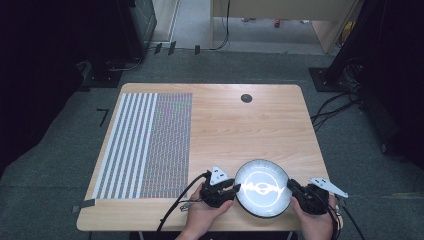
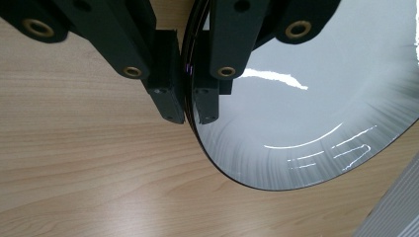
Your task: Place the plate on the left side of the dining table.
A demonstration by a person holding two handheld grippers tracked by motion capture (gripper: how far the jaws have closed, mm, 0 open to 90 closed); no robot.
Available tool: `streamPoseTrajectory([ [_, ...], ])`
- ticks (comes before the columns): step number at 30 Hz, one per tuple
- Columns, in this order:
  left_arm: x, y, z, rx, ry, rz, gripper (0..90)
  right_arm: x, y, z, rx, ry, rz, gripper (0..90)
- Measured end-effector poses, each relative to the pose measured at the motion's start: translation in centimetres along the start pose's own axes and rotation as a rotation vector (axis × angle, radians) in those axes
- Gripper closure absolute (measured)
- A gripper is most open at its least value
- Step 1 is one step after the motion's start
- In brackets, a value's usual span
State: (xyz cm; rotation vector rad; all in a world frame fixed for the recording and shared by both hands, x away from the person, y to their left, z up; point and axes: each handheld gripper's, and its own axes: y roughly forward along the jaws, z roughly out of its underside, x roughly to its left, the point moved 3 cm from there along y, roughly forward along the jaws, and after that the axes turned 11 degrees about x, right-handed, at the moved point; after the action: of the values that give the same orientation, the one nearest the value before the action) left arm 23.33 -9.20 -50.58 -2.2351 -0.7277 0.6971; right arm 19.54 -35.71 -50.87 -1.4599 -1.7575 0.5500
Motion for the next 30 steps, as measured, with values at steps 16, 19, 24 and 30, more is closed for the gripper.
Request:
streamPoseTrajectory([
  [16,-0.67,0.08,-0.06,-0.020,0.039,-0.086,73.0,-0.15,-0.64,-0.10,-0.014,0.033,-0.017,87.7],
  [19,-0.75,0.13,-0.08,-0.022,0.040,-0.097,73.7,-0.04,-0.76,-0.06,-0.006,0.041,-0.017,86.6],
  [24,-0.76,0.16,-0.04,-0.023,0.046,-0.097,73.7,-0.06,-0.83,-0.15,0.002,0.109,-0.038,84.4],
  [30,-0.96,0.15,0.02,-0.027,0.049,-0.106,73.7,0.64,-0.69,-0.26,0.002,0.075,0.044,87.4],
])
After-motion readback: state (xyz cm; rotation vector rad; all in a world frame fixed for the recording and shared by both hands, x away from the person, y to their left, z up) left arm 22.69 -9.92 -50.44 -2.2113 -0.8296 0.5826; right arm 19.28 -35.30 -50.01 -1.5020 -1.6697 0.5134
